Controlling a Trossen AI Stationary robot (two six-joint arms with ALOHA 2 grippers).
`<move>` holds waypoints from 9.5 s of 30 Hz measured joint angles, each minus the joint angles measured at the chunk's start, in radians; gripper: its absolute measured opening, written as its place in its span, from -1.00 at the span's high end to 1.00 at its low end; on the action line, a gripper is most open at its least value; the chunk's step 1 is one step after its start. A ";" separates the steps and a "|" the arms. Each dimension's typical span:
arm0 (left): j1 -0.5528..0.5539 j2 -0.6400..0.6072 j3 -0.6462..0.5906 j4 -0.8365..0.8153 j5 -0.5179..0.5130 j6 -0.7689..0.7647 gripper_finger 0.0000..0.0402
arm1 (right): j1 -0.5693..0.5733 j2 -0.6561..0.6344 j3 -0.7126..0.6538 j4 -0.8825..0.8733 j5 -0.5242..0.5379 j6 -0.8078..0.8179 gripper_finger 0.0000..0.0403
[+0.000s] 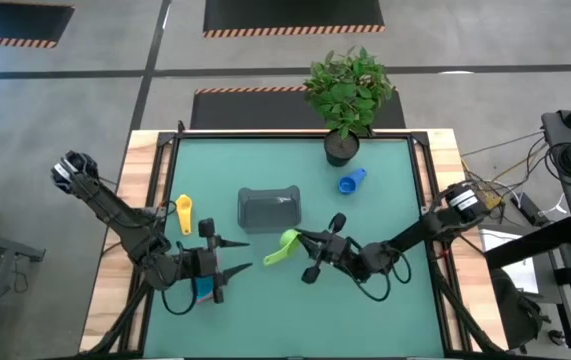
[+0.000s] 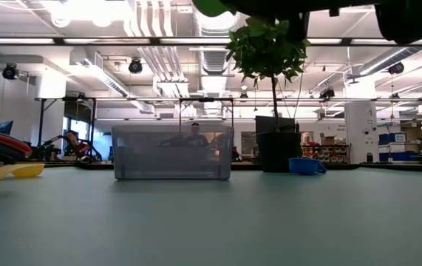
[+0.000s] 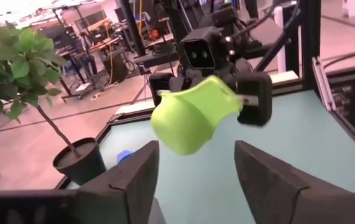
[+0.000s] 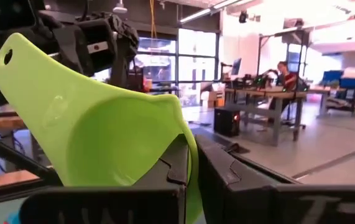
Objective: Nest measuring cups in basket
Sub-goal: Stack the green measuring cup on top of the light blue measuring cup
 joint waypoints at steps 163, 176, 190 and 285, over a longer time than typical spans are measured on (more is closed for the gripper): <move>0.006 -0.512 -0.225 -0.824 0.830 -1.283 0.72 | 0.035 -0.211 0.249 -0.541 0.212 -0.213 0.22; 0.006 -0.513 -0.225 -0.823 0.829 -1.306 0.52 | 0.035 -0.211 0.249 -0.542 0.214 -0.220 0.22; 0.006 -0.513 -0.107 -0.997 0.819 -1.339 0.36 | 0.035 -0.211 0.249 -0.542 0.214 -0.229 0.22; 0.049 0.061 -0.042 -1.145 0.698 -1.034 1.00 | 0.035 -0.211 0.249 -0.563 0.219 -0.239 0.22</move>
